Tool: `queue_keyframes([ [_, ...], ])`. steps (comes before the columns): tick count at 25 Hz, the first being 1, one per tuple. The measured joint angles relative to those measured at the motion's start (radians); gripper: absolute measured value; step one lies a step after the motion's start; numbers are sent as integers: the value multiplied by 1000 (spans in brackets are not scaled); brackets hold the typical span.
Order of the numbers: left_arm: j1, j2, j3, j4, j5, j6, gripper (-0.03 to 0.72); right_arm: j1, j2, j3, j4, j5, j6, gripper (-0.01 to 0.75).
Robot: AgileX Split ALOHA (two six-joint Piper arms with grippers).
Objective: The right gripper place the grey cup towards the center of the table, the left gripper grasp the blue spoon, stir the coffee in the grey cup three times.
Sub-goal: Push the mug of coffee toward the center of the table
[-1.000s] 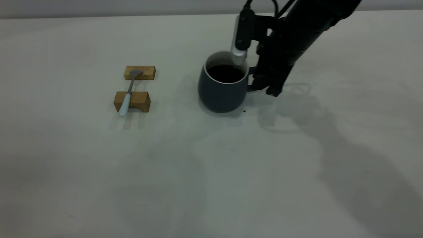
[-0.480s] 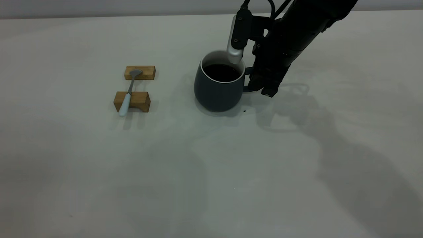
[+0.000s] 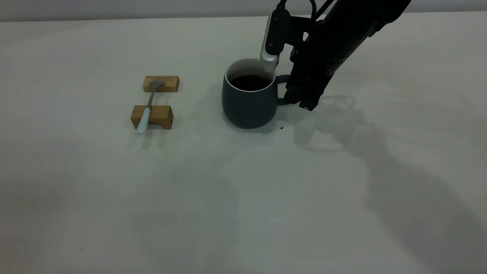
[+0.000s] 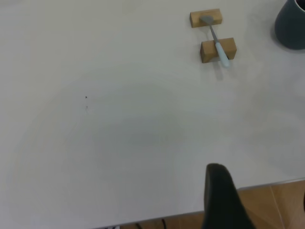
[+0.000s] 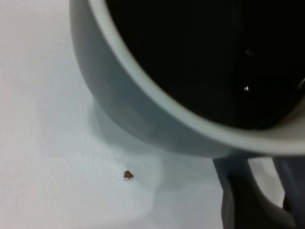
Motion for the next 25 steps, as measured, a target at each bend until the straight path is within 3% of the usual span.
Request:
queue_keyframes([
  [9, 0, 0, 0, 0, 0, 0, 478, 0, 0, -1, 4, -7, 0, 263],
  [20, 0, 0, 0, 0, 0, 0, 478, -4, 0, -1, 3, -21, 12, 389],
  [25, 0, 0, 0, 0, 0, 0, 478, -25, -7, -1, -1, 21, 50, 414],
])
